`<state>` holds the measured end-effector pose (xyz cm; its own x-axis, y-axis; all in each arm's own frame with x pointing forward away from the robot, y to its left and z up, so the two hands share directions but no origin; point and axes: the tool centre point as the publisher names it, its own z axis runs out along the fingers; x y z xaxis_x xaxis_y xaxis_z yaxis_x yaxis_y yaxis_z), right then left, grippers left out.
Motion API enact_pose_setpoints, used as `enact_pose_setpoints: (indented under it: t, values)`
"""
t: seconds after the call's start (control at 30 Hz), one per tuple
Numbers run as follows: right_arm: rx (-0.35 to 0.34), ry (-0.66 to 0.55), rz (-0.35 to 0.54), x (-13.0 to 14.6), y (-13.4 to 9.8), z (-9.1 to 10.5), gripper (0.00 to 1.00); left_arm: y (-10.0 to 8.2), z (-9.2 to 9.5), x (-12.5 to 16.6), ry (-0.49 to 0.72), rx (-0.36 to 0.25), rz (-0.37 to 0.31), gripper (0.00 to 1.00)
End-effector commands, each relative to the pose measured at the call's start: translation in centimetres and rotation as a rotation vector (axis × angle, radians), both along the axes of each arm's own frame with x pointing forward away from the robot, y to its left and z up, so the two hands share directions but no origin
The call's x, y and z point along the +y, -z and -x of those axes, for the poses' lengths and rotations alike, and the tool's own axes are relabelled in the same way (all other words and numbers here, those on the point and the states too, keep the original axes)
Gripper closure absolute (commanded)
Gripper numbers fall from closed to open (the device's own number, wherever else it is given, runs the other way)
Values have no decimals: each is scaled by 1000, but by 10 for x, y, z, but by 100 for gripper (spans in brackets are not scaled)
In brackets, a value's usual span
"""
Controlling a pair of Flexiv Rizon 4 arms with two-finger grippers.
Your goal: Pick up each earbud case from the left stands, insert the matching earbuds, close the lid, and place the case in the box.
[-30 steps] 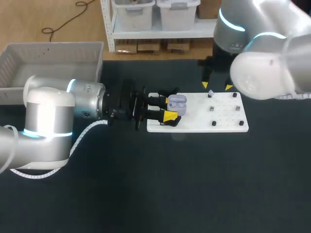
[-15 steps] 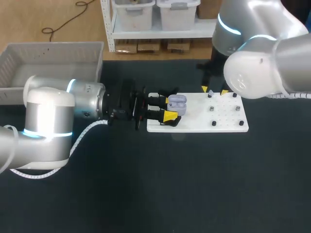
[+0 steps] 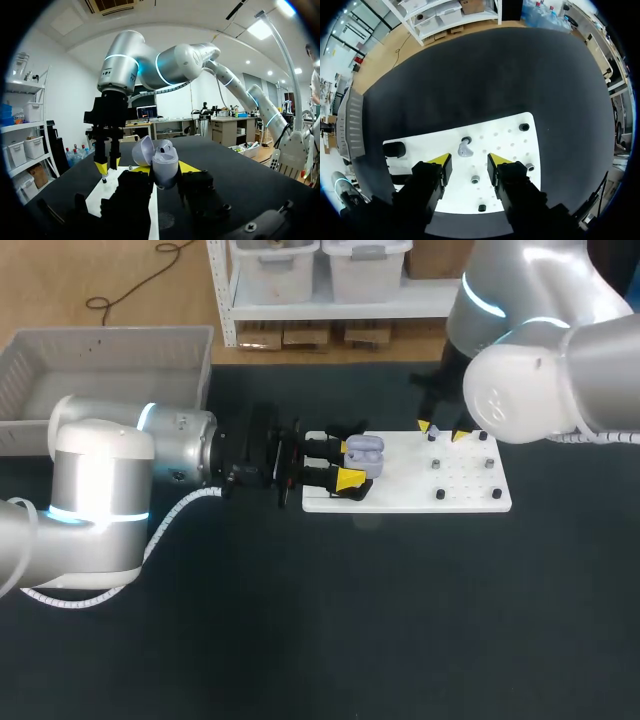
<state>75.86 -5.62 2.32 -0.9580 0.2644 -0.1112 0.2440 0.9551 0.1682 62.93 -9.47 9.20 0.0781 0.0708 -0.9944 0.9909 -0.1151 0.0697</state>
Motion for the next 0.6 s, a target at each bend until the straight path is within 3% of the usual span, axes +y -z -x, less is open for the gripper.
enact_pose_setpoints:
  t: [0.03,0.6]
  values:
    - [12,5,-7,0,4,-5,55,0,0,0,-2,0,-2,100]
    - [12,89,-44,2,12,-13,64,0,0,0,-2,0,-2,100]
